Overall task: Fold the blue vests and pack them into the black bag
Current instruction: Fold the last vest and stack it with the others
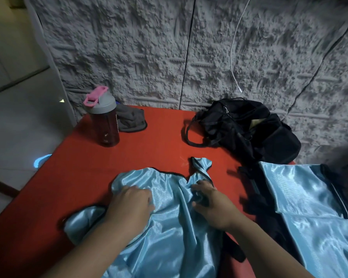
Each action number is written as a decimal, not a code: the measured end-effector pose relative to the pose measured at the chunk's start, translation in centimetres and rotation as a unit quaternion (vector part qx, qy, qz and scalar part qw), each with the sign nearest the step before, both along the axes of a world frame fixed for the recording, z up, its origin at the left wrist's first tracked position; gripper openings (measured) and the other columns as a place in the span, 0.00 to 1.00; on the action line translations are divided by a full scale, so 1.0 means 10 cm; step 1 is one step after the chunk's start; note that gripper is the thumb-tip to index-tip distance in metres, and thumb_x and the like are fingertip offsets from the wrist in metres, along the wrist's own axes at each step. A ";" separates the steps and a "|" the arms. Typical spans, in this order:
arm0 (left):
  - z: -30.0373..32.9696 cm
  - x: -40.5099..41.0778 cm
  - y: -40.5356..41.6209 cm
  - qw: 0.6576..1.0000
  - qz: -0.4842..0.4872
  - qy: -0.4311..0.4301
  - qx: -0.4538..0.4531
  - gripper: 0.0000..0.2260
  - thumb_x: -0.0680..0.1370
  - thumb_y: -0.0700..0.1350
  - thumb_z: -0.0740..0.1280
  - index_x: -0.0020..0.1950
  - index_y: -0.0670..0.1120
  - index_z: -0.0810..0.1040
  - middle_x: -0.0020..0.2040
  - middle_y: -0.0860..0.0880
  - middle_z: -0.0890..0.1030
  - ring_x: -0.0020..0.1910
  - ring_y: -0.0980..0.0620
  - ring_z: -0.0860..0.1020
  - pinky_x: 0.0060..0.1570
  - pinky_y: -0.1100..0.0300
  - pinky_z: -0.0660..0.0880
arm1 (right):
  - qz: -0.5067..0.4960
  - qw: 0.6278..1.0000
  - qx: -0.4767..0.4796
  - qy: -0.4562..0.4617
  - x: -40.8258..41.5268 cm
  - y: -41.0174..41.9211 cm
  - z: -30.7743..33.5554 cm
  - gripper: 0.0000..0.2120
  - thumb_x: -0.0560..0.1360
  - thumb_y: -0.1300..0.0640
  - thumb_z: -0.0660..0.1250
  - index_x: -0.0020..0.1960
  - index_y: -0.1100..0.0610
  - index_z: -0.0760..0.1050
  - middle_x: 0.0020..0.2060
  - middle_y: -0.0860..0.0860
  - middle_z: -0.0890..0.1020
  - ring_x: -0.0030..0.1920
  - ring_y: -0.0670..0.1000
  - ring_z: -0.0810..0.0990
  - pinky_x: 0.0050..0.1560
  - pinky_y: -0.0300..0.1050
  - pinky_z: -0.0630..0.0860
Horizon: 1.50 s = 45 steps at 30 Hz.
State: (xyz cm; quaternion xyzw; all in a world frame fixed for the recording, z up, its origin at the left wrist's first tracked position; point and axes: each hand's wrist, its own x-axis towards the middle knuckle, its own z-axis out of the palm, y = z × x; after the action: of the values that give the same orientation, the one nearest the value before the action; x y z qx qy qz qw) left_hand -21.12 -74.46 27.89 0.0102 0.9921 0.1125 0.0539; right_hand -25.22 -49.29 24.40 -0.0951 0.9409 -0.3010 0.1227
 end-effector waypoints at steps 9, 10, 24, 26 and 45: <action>-0.11 -0.03 -0.11 0.992 0.084 -0.077 -0.055 0.39 0.69 0.68 0.71 0.74 0.60 0.56 0.73 0.45 0.59 0.70 0.41 0.62 0.65 0.46 0.69 | -0.217 0.975 0.029 0.027 -0.14 0.09 0.01 0.34 0.76 0.51 0.69 0.79 0.56 0.62 0.75 0.53 0.67 0.76 0.55 0.64 0.76 0.53 0.62; -0.10 -0.03 -0.12 0.988 0.104 -0.091 -0.066 0.44 0.68 0.70 0.71 0.77 0.61 0.52 0.74 0.42 0.59 0.70 0.40 0.63 0.64 0.46 0.68 | -0.206 0.977 0.047 0.041 -0.16 0.06 0.00 0.33 0.77 0.50 0.67 0.79 0.55 0.61 0.76 0.52 0.66 0.77 0.54 0.62 0.77 0.53 0.59; -0.04 -0.25 -0.12 0.868 0.251 0.018 0.429 0.12 0.71 0.44 0.78 0.51 0.50 0.81 0.46 0.51 0.80 0.40 0.52 0.78 0.42 0.57 0.73 | -0.064 0.995 0.074 0.022 -0.04 -0.08 0.07 0.24 0.78 0.45 0.66 0.72 0.50 0.70 0.72 0.52 0.68 0.78 0.54 0.59 0.77 0.49 0.55; -0.11 -0.29 -0.21 0.825 0.302 -0.035 0.476 0.15 0.67 0.43 0.80 0.47 0.42 0.80 0.42 0.46 0.82 0.38 0.47 0.78 0.42 0.54 0.75 | -0.097 0.991 0.085 0.047 -0.04 -0.12 0.06 0.27 0.76 0.40 0.60 0.73 0.50 0.69 0.73 0.54 0.69 0.77 0.56 0.61 0.78 0.52 0.57; -0.02 -0.46 -0.38 0.759 0.197 -0.162 0.600 0.23 0.66 0.48 0.80 0.60 0.61 0.82 0.70 0.49 0.74 0.72 0.48 0.69 0.76 0.48 0.62 | -0.017 0.969 0.245 0.030 0.36 -0.45 -0.25 0.39 0.80 0.30 0.37 0.81 0.51 0.30 0.80 0.56 0.32 0.78 0.59 0.27 0.79 0.57 0.33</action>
State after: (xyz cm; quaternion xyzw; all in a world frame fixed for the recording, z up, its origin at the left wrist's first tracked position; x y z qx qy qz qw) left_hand -25.70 -78.22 27.70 -0.1734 0.6784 0.6926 0.1733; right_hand -21.66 -53.78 21.86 -0.0553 0.9906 -0.0607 0.1091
